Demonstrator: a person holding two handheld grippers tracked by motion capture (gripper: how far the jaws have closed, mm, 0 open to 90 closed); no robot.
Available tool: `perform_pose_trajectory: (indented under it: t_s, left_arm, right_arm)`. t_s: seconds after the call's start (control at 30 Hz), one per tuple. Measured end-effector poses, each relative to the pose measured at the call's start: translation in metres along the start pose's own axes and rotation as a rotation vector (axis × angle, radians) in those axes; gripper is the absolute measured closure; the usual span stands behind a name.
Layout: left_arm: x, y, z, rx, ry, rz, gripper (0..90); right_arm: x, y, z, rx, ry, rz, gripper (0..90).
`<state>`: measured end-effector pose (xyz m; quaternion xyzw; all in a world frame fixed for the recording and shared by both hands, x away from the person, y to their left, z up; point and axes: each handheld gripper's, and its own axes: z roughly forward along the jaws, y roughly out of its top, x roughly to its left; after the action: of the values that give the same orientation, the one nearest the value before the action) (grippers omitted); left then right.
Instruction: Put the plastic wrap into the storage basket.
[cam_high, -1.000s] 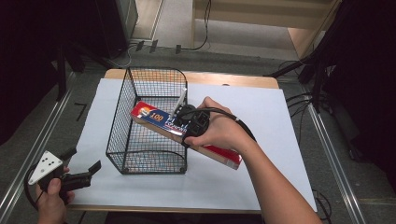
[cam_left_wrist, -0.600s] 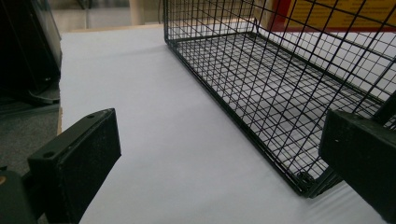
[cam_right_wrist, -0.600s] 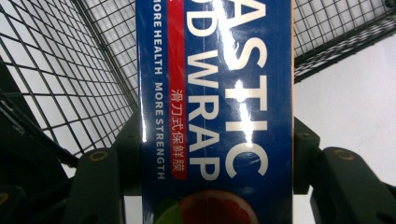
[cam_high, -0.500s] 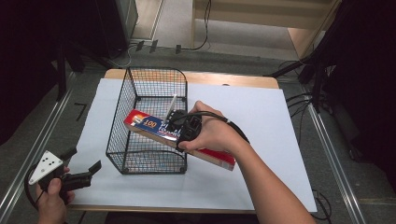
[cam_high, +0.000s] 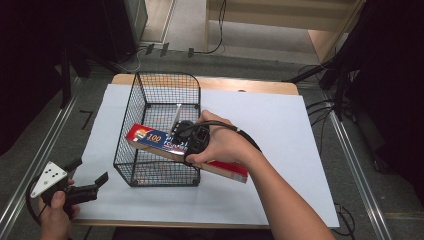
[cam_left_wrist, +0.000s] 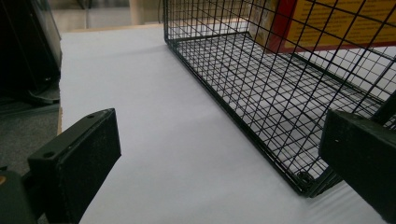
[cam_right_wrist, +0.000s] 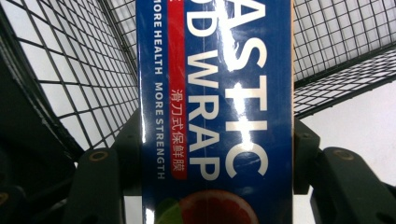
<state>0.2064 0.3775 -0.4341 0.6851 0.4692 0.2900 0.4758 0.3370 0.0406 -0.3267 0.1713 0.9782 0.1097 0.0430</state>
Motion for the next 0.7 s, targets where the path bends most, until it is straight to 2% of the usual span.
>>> perform_pose_trajectory:
  t_s: [0.2,0.7]
  left_arm:
    - [-0.0005,0.0002,0.0000,-0.001,0.000,-0.001,0.0]
    - [-0.0003,0.0002,-0.0003,-0.001,-0.002,0.002,0.0]
  right_arm:
    - [-0.0020,0.0019,0.0010,0.014,0.020,-0.002,41.2]
    - [-0.0018,0.0040,0.0017,0.026,0.012,0.012,39.7]
